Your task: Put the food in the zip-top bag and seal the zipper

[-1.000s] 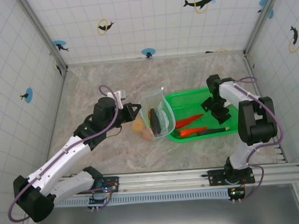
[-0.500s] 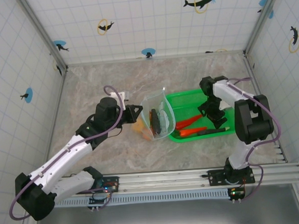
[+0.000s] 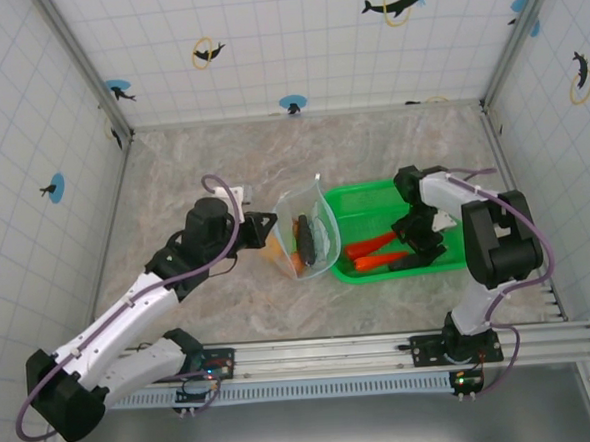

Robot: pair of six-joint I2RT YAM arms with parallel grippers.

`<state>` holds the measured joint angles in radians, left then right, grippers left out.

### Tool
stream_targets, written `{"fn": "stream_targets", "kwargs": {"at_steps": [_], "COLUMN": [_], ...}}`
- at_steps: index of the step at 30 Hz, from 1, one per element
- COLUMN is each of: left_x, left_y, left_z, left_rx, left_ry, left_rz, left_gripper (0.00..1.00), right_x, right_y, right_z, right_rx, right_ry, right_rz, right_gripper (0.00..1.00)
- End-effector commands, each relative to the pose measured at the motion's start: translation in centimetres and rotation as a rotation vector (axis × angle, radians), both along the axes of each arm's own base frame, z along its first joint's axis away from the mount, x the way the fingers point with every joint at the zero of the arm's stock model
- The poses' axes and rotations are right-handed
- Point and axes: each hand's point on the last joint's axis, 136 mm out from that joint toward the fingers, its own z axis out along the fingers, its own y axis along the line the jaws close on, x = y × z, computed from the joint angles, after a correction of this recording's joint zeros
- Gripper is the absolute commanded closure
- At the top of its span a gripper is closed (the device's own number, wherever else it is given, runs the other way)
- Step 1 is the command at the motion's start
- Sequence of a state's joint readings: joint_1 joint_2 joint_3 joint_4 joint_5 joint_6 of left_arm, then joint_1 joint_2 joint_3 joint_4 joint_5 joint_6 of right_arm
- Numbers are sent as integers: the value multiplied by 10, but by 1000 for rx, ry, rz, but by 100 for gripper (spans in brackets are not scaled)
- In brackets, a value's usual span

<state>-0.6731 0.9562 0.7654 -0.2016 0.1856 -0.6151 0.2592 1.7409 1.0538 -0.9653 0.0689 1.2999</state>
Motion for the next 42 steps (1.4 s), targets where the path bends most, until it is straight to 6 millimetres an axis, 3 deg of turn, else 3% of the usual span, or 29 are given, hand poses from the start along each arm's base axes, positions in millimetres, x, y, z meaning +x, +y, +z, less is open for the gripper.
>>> {"fn": "stream_targets", "kwargs": {"at_steps": [1,5,8,14,22,29,30,33,39,42], "left_x": [0,0,2,4,3,2,4,5,10,9], "left_y": [8,11,14,18,24,27,26,20,8,3], "left_z": [3,4,6,20,31,48,65,79,77,82], "left_rx": [32,38,42,64,25,-5,-30,-53,-108,-159], "left_ry": [-18,-12,-13,-7,28,40,18,21,82,101], "left_rz": [23,38,59,82,134,162,164,150,144,143], "left_gripper": [100,100,100,100,100,100,100,100,100,100], "right_x": [20,25,25,43,84,85,85,91,104,103], "right_y": [-4,-5,-5,-2,23,41,42,42,49,65], "right_z": [-11,-10,-15,-13,19,43,49,75,147,185], "right_rx": [-46,-62,-60,-58,0,85,81,37,-21,-7], "right_ry": [-78,-158,-154,-209,-456,-613,-634,-714,-965,-1130], "right_rz": [55,86,133,290,525,653,666,715,795,859], "right_gripper": [15,46,53,72,78,79,79,78,78,77]}}
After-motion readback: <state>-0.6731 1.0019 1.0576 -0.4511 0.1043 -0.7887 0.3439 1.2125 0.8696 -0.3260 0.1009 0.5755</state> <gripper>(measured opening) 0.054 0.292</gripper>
